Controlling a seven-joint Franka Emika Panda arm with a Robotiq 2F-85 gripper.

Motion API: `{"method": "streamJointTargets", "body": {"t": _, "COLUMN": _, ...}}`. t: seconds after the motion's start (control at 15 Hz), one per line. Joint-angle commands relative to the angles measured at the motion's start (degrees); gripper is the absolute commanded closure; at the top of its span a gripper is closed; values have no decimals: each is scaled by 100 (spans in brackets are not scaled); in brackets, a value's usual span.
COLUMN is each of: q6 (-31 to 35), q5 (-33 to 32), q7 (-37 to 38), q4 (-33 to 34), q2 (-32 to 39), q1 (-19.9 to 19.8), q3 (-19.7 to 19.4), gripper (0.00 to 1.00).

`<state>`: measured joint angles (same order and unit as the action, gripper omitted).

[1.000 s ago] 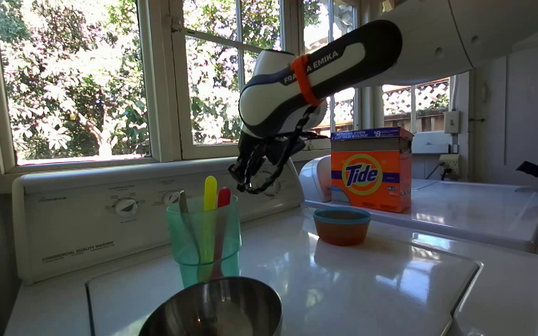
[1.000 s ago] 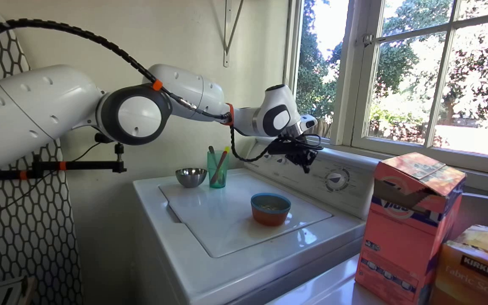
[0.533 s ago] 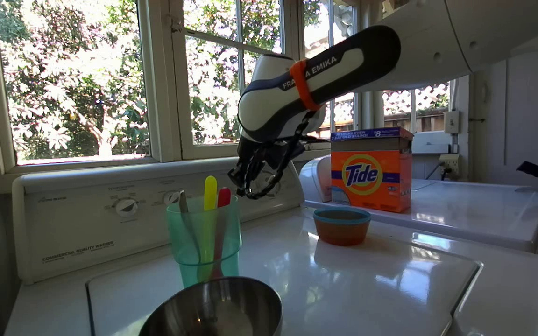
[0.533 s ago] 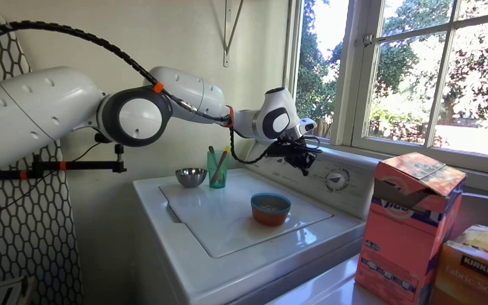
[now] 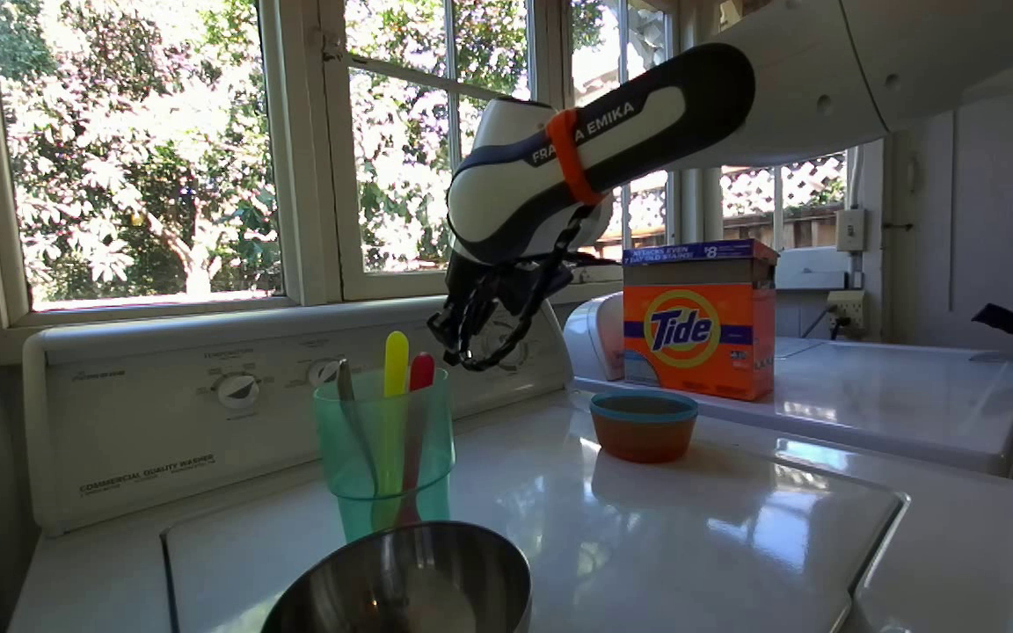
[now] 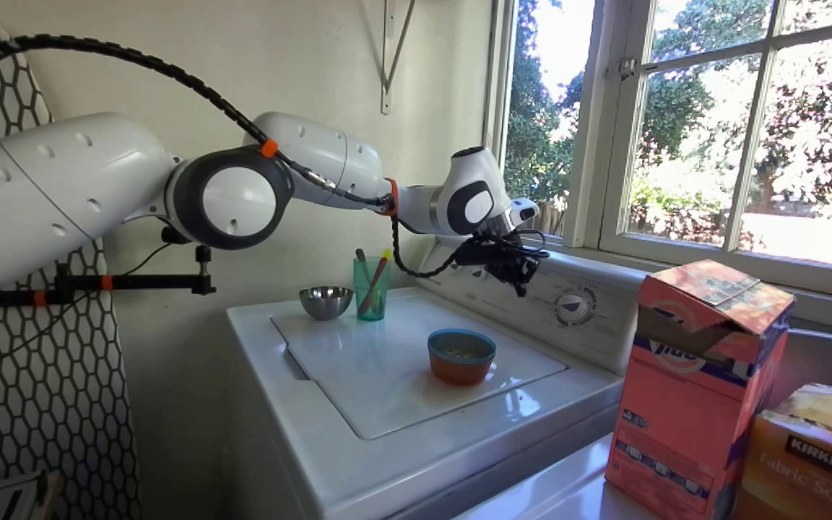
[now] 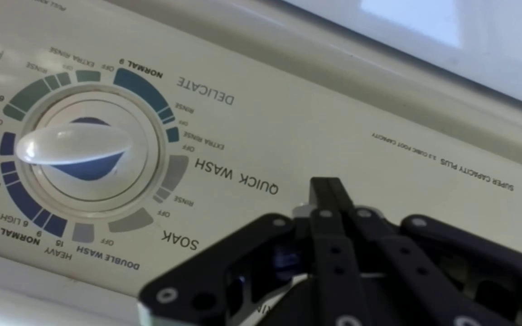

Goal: Press the switch on the stove.

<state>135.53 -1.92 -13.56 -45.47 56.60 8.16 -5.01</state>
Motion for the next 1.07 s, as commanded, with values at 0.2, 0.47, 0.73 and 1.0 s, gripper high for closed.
{"method": "streamJointTargets", "body": {"t": 0.2, "q6": 146, "q5": -58, "q7": 135, "q4": 45, "q2": 27, "q1": 55, "q3": -89, "gripper": 100}}
{"method": "streamJointTargets", "body": {"t": 0.47, "q6": 127, "q5": -95, "q7": 133, "q4": 154, "q2": 132, "q1": 66, "q3": -157, "gripper": 100}}
{"method": "streamJointTargets", "body": {"t": 0.73, "q6": 79, "q5": -78, "q7": 123, "q4": 214, "q2": 206, "q1": 61, "q3": -202, "gripper": 100}}
{"method": "streamJointTargets", "body": {"t": 1.0, "q6": 93, "q5": -81, "q7": 84, "q4": 261, "q2": 246, "q1": 94, "q3": -203, "gripper": 100}}
